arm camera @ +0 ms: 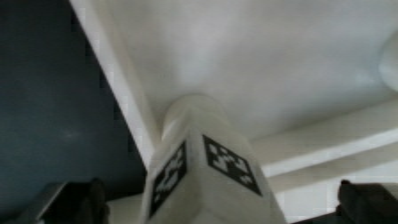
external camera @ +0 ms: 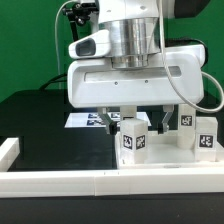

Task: Assemble square table

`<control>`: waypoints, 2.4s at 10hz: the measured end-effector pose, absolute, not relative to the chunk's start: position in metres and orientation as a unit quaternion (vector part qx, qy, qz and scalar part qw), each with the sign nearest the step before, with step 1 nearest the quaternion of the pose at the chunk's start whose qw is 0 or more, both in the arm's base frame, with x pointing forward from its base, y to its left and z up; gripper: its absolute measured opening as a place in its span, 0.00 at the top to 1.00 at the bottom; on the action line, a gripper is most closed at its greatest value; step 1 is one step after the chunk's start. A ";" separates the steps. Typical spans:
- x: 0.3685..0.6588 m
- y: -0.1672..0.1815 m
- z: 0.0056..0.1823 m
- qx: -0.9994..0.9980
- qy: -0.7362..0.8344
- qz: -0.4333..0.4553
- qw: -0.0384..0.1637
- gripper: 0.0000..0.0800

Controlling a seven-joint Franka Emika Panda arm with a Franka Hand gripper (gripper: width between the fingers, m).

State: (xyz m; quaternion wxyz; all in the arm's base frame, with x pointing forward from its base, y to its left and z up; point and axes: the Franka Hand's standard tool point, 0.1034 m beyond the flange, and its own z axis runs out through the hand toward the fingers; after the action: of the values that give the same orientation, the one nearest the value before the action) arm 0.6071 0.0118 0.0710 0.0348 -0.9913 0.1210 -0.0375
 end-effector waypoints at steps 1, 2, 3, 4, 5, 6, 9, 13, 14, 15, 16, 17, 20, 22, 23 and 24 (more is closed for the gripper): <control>0.607 0.012 0.071 -0.997 0.066 -0.039 0.028 0.19; 0.607 0.013 0.071 -0.998 0.045 -0.039 0.027 0.19; 0.607 0.014 0.071 -0.999 -0.010 -0.040 0.019 0.19; 0.607 0.014 0.071 -0.998 -0.053 -0.040 0.014 0.19; 0.607 0.013 0.071 -0.995 -0.089 -0.040 0.012 0.19; 0.607 0.012 0.071 -0.992 -0.116 -0.040 0.011 0.19; 0.607 0.009 0.071 -0.977 -0.207 -0.042 0.006 0.19; 0.607 0.008 0.071 -0.976 -0.211 -0.042 0.005 0.61; 0.607 0.008 0.071 -0.977 -0.210 -0.042 0.006 0.64; 0.607 0.008 0.071 -0.980 -0.197 -0.042 0.006 0.64; 0.607 0.008 0.071 -0.979 -0.197 -0.042 0.006 0.64; 0.607 0.008 0.071 -0.982 -0.183 -0.042 0.008 0.64; 0.607 0.008 0.070 -0.999 -0.009 -0.046 0.017 0.64; 0.607 0.007 0.070 -0.996 0.074 -0.045 0.025 0.64; 0.608 0.007 0.070 -0.991 0.120 -0.050 0.030 0.64; 0.609 0.005 0.070 -0.985 0.158 -0.060 0.031 0.64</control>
Offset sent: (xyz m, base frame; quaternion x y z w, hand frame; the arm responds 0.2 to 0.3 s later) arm 0.0034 0.0051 0.0003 -0.0266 -0.0086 -0.2416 0.9700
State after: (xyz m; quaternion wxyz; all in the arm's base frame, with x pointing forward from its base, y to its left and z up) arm 0.6091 0.0049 0.0702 0.0309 -0.9851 0.1579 -0.0603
